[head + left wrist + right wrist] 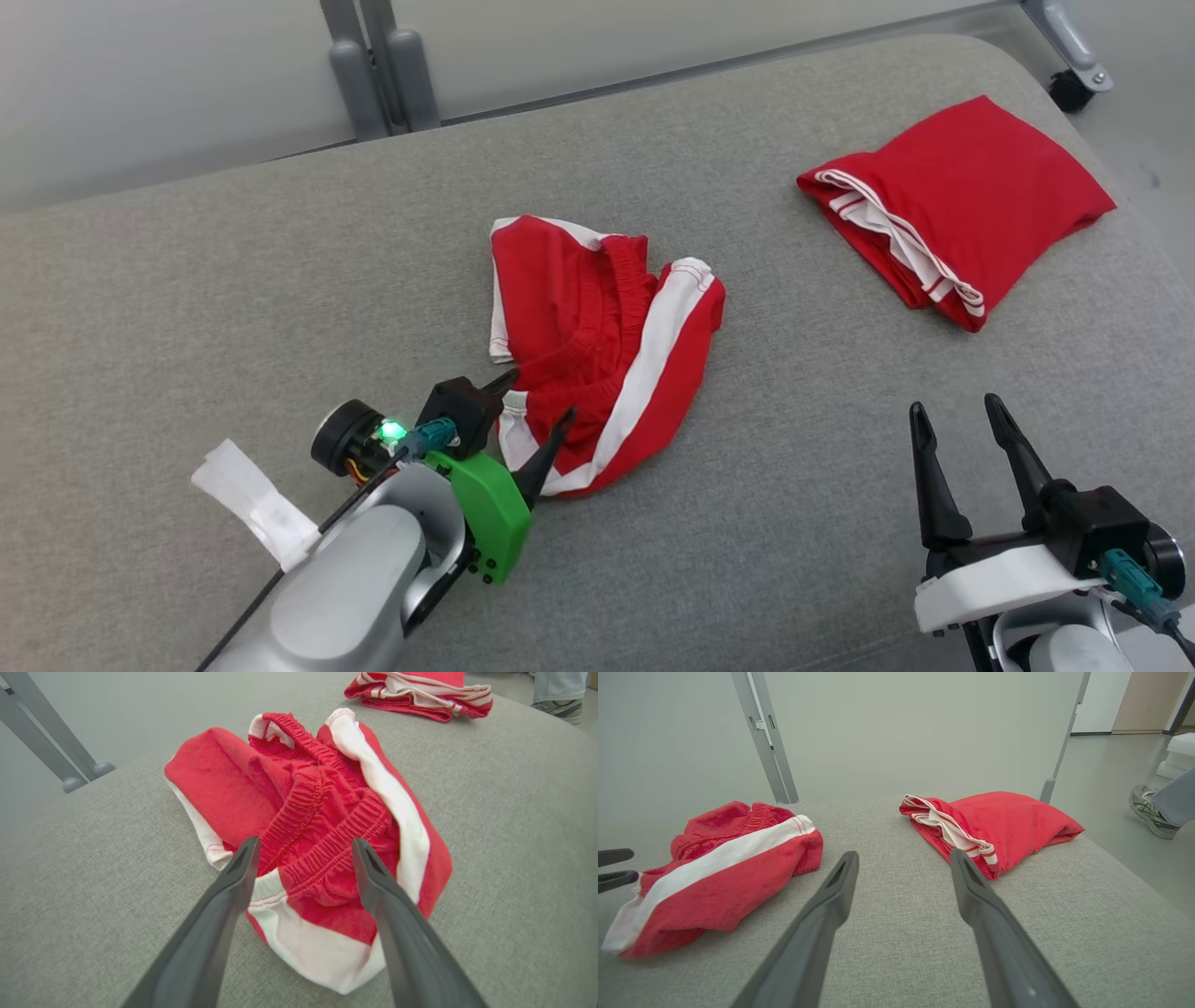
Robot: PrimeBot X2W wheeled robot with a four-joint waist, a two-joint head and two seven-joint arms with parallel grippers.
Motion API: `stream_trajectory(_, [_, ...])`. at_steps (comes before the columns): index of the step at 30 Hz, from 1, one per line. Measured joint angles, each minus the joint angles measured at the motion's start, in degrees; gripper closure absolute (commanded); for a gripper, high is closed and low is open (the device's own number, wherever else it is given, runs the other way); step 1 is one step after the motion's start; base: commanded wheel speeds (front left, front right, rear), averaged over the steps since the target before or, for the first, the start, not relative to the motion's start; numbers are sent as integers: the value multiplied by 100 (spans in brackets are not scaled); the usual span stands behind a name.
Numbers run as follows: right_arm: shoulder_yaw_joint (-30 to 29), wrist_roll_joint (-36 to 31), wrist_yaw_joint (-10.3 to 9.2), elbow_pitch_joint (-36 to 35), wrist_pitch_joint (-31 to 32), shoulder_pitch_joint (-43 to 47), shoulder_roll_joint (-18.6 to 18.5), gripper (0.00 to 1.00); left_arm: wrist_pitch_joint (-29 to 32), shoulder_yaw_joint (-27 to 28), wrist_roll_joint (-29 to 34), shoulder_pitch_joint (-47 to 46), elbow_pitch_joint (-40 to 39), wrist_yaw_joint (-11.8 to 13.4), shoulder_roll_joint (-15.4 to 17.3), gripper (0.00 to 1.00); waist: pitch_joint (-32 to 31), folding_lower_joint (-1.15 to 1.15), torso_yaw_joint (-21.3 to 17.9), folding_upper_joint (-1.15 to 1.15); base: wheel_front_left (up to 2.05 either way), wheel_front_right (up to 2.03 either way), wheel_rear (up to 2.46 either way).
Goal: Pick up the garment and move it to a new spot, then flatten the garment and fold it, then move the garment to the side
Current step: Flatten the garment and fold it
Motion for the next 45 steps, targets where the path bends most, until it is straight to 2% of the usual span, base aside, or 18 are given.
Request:
stream_trajectory(8, [0,134,0,35,0,-19,0,0,98,-700,-654,-489,565,0,309,0,251,0,-395,0,0,0,0])
stream_trajectory(9, [-1,144,0,38,0,-22,1,0,159,-764,-728,-513,611,0,326,46,266,0,-418,0,0,0,0])
stream_trajectory(10, [-3,151,0,42,0,-26,1,0,198,-875,-786,-533,655,0,348,71,282,0,-440,0,0,0,0])
stream_trajectory(11, [-10,155,0,42,0,-27,1,0,194,-925,-875,-550,701,0,354,100,293,0,-453,0,0,0,0])
stream_trajectory(17, [-63,178,0,63,0,-28,2,0,81,-1182,-1280,-726,906,0,435,100,256,0,-384,0,0,0,0])
stream_trajectory(22, [-119,183,0,77,0,55,3,0,-210,-740,-1749,-701,920,57,479,100,138,0,-306,0,0,0,0])
stream_trajectory(25, [-171,182,0,81,0,165,4,0,-291,-399,-2120,-422,735,255,605,100,49,0,-232,0,0,0,0])
stream_trajectory(28, [-224,181,0,93,0,284,2,0,-534,38,-2553,70,358,556,702,100,-24,0,-108,0,0,0,0])
stream_trajectory(34, [-200,130,0,97,0,391,3,0,-902,859,-2869,994,-695,1540,825,100,-159,0,270,0,0,0,0])
stream_trajectory(37, [-163,98,0,113,0,391,7,0,-925,1020,-2736,1431,-1171,1989,778,100,-255,0,446,0,0,0,0])
stream_trajectory(39, [-191,83,0,144,0,439,3,0,-943,1076,-2227,1839,-1719,2444,671,100,-422,0,563,0,0,0,0])
stream_trajectory(40, [-199,67,0,159,0,496,5,0,-948,1065,-1976,1991,-1909,2568,611,100,-488,0,597,0,0,0,0])
stream_trajectory(43, [-207,55,0,185,0,589,3,0,-949,967,-1902,2549,-2280,2649,292,100,-663,0,695,0,0,0,0])
stream_trajectory(45, [-190,55,0,189,0,606,5,0,-950,950,-2039,2839,-2432,2613,154,100,-763,0,748,0,0,0,0])
